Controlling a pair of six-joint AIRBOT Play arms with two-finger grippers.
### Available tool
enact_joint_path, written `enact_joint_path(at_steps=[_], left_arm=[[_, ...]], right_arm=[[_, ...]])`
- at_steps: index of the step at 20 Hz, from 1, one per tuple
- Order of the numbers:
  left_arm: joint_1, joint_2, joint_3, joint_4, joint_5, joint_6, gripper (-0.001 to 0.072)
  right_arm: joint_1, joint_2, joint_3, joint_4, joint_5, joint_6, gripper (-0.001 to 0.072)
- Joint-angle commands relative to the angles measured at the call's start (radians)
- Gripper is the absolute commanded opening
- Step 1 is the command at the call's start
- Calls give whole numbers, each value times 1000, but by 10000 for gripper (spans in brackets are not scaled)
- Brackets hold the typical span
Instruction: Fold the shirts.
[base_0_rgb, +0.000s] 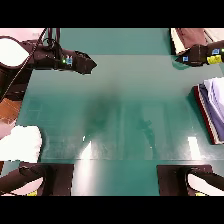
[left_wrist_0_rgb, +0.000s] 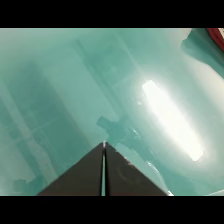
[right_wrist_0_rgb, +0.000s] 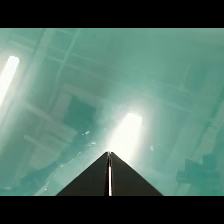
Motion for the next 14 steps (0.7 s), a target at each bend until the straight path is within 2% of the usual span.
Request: enact_joint_path(at_steps=[1, 12, 14], left_arm=[[0, 1, 1, 0, 0, 0, 32], [0, 1, 1, -4, 0, -1, 33], [0, 1, 1, -2, 54, 0, 33]], right_arm=[[1, -1, 1, 0, 0, 0, 15], [1, -1, 1, 0, 0, 0, 15], [1, -1, 1, 0, 0, 0, 15]])
